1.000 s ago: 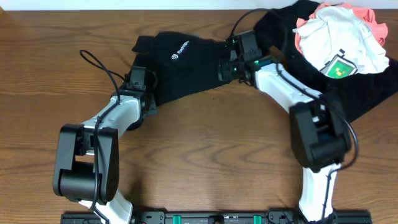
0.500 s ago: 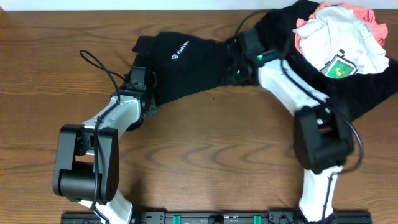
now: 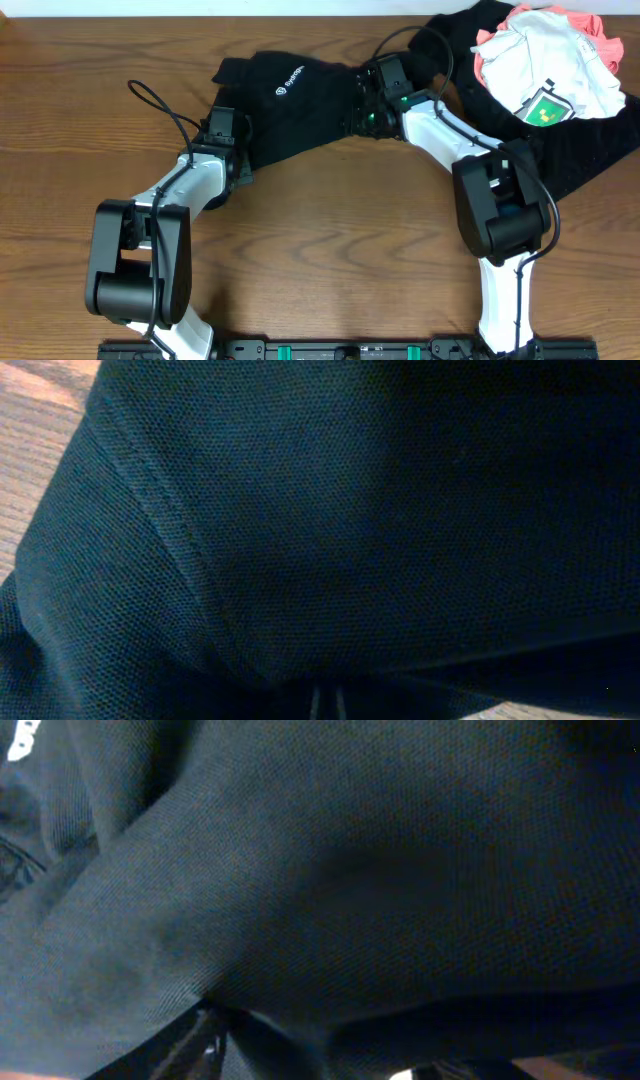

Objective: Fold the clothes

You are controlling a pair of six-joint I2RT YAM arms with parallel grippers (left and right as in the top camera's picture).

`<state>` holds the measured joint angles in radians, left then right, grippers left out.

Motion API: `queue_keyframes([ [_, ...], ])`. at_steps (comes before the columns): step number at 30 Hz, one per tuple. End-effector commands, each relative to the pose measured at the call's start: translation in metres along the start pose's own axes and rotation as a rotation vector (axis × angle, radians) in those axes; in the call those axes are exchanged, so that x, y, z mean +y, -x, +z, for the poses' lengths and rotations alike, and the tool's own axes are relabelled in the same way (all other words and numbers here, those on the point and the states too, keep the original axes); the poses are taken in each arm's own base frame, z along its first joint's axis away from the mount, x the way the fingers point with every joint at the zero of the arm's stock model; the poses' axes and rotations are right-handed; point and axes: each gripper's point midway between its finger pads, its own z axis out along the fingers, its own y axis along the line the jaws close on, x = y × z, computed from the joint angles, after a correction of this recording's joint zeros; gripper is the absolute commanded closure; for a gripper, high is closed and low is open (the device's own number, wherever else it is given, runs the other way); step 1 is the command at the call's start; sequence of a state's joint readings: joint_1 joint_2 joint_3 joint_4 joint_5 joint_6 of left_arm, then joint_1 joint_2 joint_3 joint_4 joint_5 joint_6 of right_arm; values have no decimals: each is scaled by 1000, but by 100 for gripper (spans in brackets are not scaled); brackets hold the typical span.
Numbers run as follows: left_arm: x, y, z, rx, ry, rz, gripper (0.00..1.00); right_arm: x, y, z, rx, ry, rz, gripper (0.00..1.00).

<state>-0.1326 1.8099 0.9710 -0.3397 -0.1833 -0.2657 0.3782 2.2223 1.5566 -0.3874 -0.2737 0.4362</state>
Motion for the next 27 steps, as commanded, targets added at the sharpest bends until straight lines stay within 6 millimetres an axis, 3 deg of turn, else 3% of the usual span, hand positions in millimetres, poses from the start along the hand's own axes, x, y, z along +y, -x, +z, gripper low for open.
queue_keyframes([
  [1,7,-25,11,75,13,-1,94,-13,-14,25,25,-30,14,49],
  [7,7,-25,11,75,13,-1,94,-1,25,19,-108,5,-16,49],
  [11,7,-25,11,75,13,-1,94,7,48,13,-187,19,-39,54],
  [21,7,-25,11,75,13,-1,94,38,103,-11,-378,100,-121,40],
  [27,7,-25,11,75,13,-1,94,49,120,-21,-458,121,-192,33],
])
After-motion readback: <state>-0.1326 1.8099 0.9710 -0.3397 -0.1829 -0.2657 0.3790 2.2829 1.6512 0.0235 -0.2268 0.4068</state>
